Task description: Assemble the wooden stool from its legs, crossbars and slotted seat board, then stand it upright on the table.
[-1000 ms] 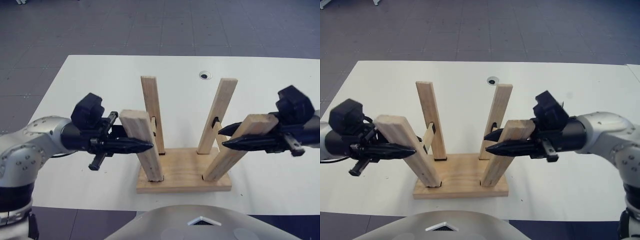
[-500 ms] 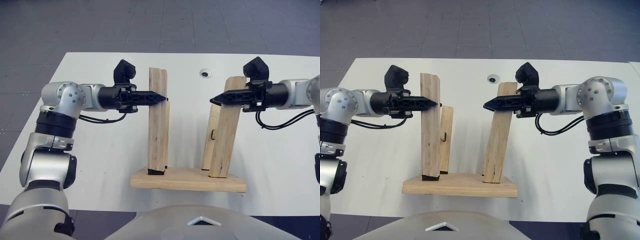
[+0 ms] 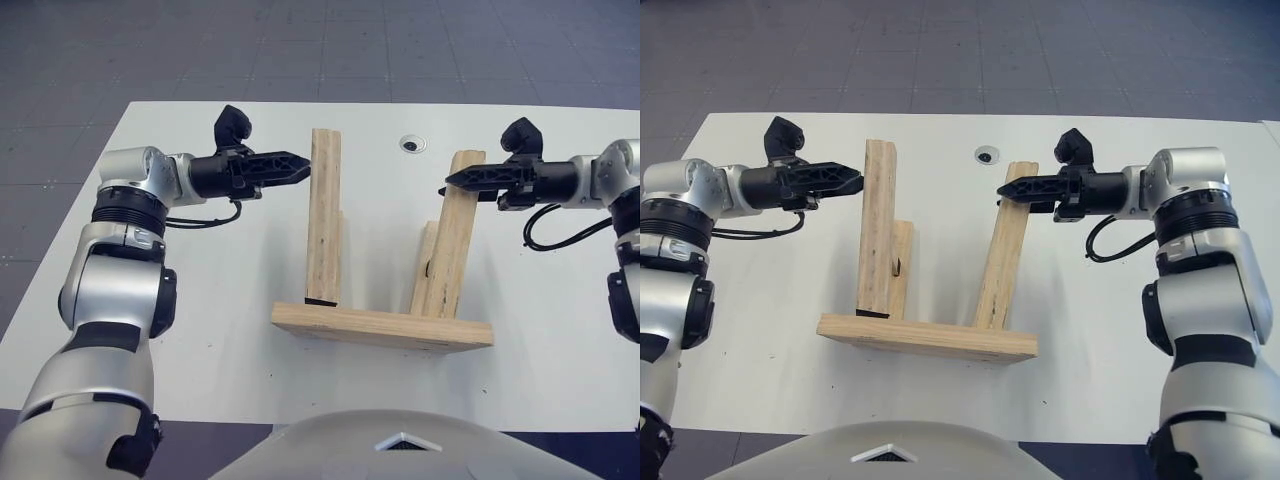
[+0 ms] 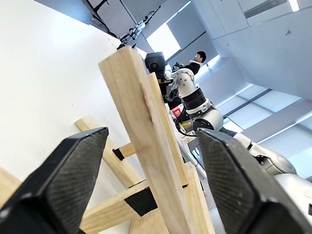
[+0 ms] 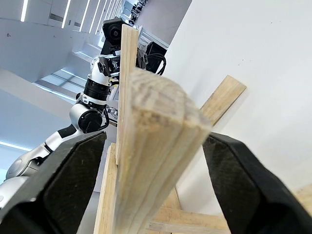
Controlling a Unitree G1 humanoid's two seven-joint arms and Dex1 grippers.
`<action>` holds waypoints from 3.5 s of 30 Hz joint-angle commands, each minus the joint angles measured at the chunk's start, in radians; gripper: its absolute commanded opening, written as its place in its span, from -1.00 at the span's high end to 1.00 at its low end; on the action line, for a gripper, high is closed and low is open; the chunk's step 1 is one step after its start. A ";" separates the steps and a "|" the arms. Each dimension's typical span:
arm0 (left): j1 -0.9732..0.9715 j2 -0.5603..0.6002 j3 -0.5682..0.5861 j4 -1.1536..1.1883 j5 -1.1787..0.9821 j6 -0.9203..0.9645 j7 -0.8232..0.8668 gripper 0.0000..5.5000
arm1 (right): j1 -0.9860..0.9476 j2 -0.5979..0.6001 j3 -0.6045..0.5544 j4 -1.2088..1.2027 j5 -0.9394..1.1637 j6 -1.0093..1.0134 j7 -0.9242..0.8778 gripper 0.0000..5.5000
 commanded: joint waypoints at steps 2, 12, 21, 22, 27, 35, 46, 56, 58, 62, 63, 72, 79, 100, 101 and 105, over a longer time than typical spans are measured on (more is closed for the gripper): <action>0.017 0.067 0.017 -0.044 0.017 -0.011 -0.010 -0.51 | -0.001 -0.084 -0.037 -0.041 0.001 -0.013 0.003 -0.61; 0.205 0.226 0.141 -0.042 0.118 -0.309 0.001 -0.83 | 0.224 -0.269 -0.158 -0.105 -0.038 -0.298 0.003 -0.99; 1.078 0.193 0.516 -0.839 0.088 -1.088 -0.007 -0.83 | 1.189 -0.164 -0.759 -1.020 -0.022 -0.941 -0.172 -0.99; 1.158 0.197 0.523 -0.893 0.076 -1.141 -0.010 -0.83 | 1.256 -0.153 -0.798 -1.070 -0.013 -0.951 -0.160 -0.99; 1.401 0.228 0.480 -1.042 0.074 -1.387 -0.010 -0.83 | 1.516 -0.145 -0.892 -1.139 -0.078 -1.099 -0.040 -0.99; 1.385 0.170 0.374 -1.142 0.108 -1.422 0.096 -0.83 | 1.547 -0.160 -0.774 -1.272 -0.148 -1.154 -0.068 -0.99; 1.254 0.104 0.251 -1.120 0.238 -1.417 0.250 -0.83 | 1.423 -0.138 -0.517 -1.362 -0.222 -1.155 -0.205 -0.99; 1.184 0.153 0.131 -1.193 0.228 -1.107 0.284 -0.58 | 1.320 -0.132 -0.428 -1.327 -0.217 -1.088 -0.308 -0.57; 1.169 0.144 0.127 -1.203 0.216 -1.060 0.304 -0.46 | 1.314 -0.132 -0.425 -1.323 -0.223 -1.090 -0.320 -0.43; 1.159 0.142 0.132 -1.221 0.188 -0.997 0.327 -0.22 | 1.303 -0.127 -0.421 -1.316 -0.226 -1.086 -0.347 -0.15; 1.156 0.143 0.133 -1.226 0.180 -0.981 0.329 -0.15 | 1.300 -0.127 -0.417 -1.315 -0.221 -1.077 -0.352 -0.08; 1.149 0.148 0.142 -1.254 0.151 -0.901 0.339 0.34 | 1.257 -0.119 -0.408 -1.304 -0.209 -1.064 -0.386 0.46; 1.142 0.150 0.161 -1.273 0.110 -0.808 0.365 0.40 | 1.262 -0.122 -0.419 -1.352 -0.185 -1.003 -0.408 0.47; 0.815 0.457 0.437 -1.509 -0.743 0.010 0.526 0.40 | 0.908 -0.442 -0.661 -1.513 0.776 -0.132 -0.568 0.47; 0.769 0.456 0.396 -1.475 -0.737 0.049 0.521 0.40 | 0.844 -0.455 -0.607 -1.449 0.840 -0.068 -0.577 0.47; 0.545 0.416 0.251 -1.251 -0.861 0.262 0.548 0.22 | 0.536 -0.406 -0.404 -1.130 1.005 0.156 -0.681 0.47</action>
